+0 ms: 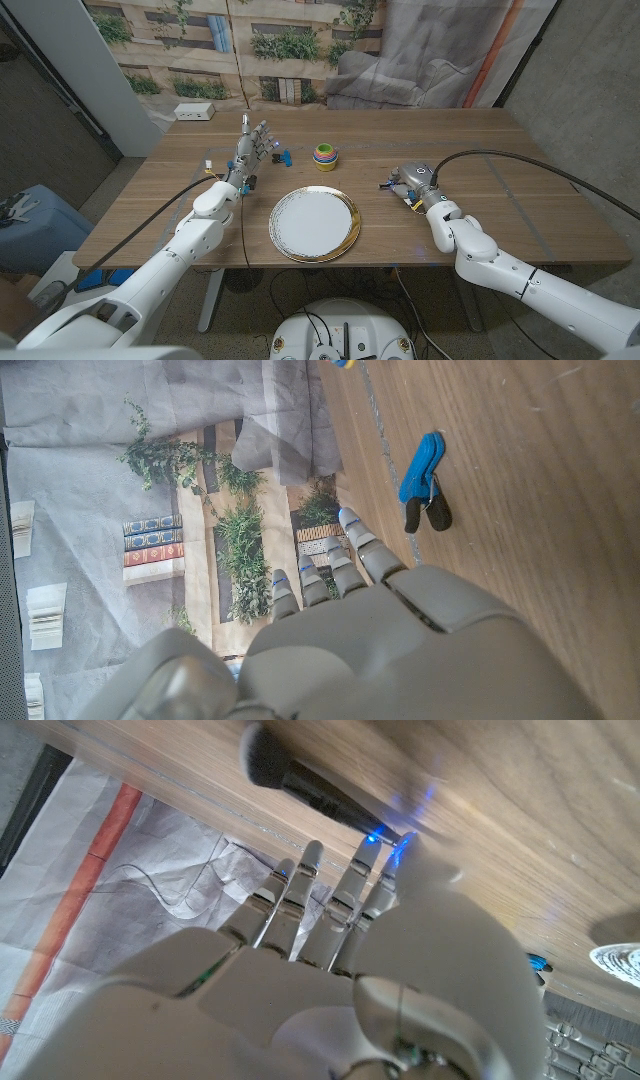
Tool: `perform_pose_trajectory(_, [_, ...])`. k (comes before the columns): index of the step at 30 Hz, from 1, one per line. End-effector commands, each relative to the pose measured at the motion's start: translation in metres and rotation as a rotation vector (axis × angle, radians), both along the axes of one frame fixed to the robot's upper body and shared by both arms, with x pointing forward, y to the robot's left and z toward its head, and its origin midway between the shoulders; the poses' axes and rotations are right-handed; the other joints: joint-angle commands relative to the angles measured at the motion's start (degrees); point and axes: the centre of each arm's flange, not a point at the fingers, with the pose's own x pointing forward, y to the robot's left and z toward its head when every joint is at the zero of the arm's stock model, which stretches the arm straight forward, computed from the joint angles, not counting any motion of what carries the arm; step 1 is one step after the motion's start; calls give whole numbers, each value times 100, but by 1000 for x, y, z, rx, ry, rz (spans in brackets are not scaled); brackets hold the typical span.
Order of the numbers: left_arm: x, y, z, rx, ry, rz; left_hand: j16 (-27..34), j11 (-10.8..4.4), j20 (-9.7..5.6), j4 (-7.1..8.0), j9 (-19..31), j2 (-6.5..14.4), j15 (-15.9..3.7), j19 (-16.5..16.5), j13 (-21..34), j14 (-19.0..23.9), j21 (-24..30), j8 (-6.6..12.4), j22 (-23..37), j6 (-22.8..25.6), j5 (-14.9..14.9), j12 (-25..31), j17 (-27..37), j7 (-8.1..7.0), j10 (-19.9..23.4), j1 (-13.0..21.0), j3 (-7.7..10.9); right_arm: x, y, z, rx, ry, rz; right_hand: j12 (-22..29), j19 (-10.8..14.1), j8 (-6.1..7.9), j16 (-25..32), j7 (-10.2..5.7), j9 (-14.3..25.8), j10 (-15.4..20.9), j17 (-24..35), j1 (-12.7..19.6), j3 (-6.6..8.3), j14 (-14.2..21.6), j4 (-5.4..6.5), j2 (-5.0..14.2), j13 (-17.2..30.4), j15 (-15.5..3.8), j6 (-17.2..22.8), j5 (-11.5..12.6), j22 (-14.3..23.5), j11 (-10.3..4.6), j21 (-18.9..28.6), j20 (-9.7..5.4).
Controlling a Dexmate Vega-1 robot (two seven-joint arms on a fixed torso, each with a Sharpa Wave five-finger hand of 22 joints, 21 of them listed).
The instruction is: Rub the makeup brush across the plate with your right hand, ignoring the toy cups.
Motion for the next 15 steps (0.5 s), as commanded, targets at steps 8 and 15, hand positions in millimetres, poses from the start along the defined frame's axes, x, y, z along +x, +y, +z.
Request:
perform_pose_trajectory(8, [0,0,0,1,0,-1,21,-67,3,37,13,80,-81,48,16,44,38,44,27,-6,23,38,10,-48,-5,-7,-4,-16,22,9,-32,54,-68,-37,-349,-480,-451,0,-11,-1255,-68,-403,-185,-674,86,-474,-12,-817,-1236,-13,18,-11,8,157])
perform_pose_trajectory(15, [0,0,0,1,0,-1,20,-72,4,38,13,80,-78,50,16,42,38,44,27,-5,23,43,10,-48,6,-7,-4,-17,30,22,-49,133,-80,-31,-722,-946,-737,1,-102,-2131,-53,-852,-309,-1299,153,-645,-15,-628,-2165,45,22,-5,-2,363])
